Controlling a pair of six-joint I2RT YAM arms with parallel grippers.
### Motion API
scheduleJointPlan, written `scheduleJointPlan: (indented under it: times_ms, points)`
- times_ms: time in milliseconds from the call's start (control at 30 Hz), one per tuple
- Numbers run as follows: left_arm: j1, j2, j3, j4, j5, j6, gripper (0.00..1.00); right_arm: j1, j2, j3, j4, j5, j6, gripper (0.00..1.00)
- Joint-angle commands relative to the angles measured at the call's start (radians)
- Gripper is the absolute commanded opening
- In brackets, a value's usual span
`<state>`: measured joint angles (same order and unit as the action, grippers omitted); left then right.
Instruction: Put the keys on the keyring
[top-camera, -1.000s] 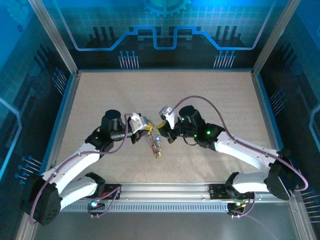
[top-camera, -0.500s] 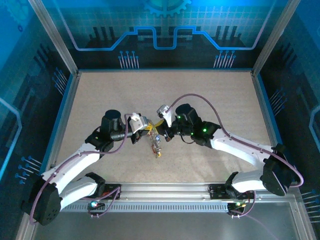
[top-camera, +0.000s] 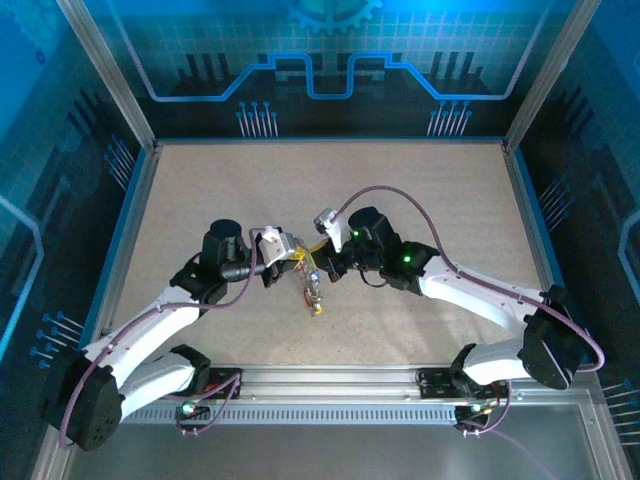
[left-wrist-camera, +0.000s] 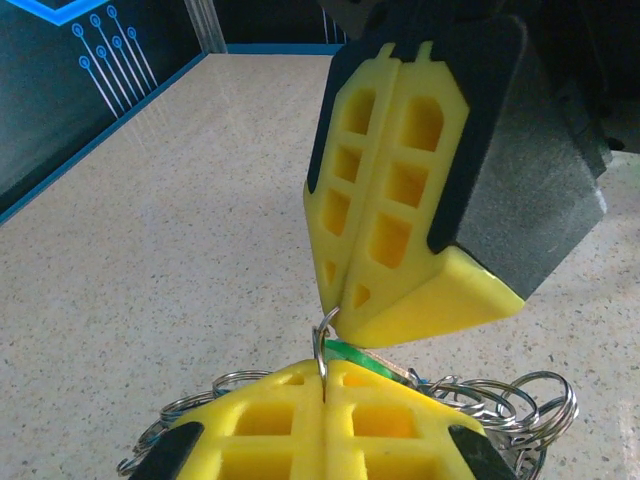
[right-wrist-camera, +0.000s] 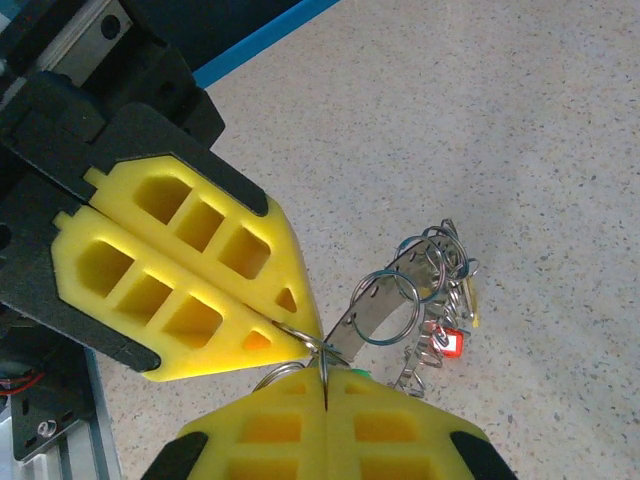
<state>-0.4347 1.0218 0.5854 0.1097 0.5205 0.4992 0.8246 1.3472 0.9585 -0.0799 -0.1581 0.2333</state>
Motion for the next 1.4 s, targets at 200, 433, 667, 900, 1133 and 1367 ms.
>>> scheduleJointPlan:
  times_ms: [200, 433, 667, 900, 1133, 1367]
  points:
    - [-0.022, -0.014, 0.014, -0.010, 0.052, 0.052, 0.00, -0.026, 0.022, 0.091, -0.074, 0.011, 0.086, 0.00]
    - [-0.022, -0.034, -0.013, 0.061, 0.069, 0.015, 0.00, -0.053, 0.072, 0.095, -0.116, -0.024, 0.117, 0.00]
    - [-0.021, -0.046, -0.037, 0.124, 0.085, -0.008, 0.00, -0.065, 0.067, 0.058, -0.100, -0.063, 0.136, 0.00]
    - [-0.021, -0.049, -0.053, 0.167, 0.100, -0.024, 0.00, -0.111, 0.019, 0.009, -0.046, -0.167, 0.136, 0.09]
    - [-0.021, -0.043, -0.062, 0.201, 0.164, -0.026, 0.00, -0.160, -0.064, -0.014, -0.072, -0.267, 0.044, 0.34]
    - [-0.021, -0.023, -0.072, 0.266, 0.254, -0.054, 0.00, -0.163, -0.168, -0.021, -0.153, -0.247, -0.149, 0.36]
